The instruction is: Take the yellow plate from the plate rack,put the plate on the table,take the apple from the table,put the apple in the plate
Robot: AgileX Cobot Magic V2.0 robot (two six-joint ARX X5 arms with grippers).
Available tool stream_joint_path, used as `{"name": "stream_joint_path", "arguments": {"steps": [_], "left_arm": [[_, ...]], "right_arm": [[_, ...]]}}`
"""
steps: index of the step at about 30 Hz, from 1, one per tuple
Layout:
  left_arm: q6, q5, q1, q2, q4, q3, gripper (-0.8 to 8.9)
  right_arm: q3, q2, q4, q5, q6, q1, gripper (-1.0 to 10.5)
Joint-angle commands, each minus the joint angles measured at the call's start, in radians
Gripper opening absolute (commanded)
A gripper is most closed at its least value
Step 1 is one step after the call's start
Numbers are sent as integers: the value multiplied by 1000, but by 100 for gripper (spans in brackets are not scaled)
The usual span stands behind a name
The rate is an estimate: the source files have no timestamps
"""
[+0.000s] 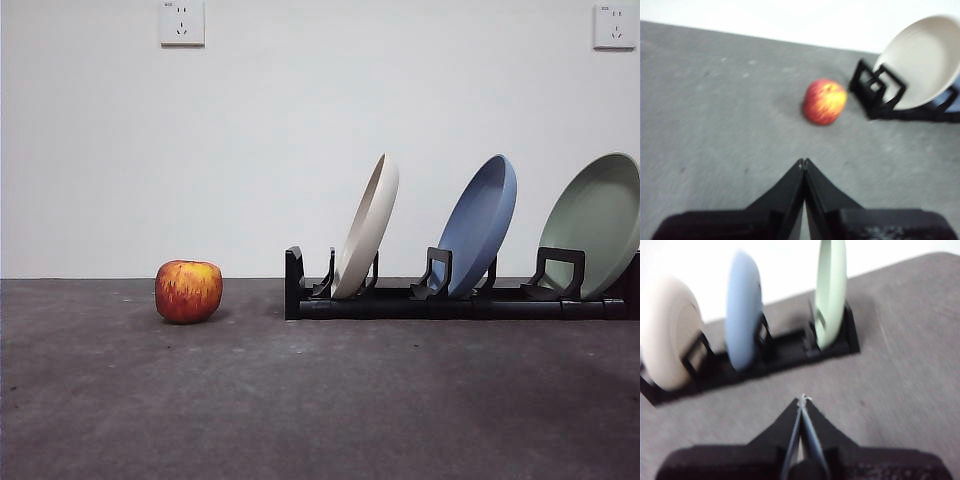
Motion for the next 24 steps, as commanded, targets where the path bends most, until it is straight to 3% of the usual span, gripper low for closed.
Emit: {"name": "stream_joint_path", "arguments": {"steps": [1,9,20,24], "left_arm": [[-40,11,2,16,-6,45,-6],[-51,129,2,143,-97,231,-6],[60,293,1,388,-367,607,-6],[79,299,-20,444,-435,719,-6]], "right_arm": [[63,10,15,-21,51,-1,-12],[312,156,-108,-161,19,-1,-12],[789,436,-570,-307,-240,0,-12],[917,503,-684,-324,-276,0,-11]]}}
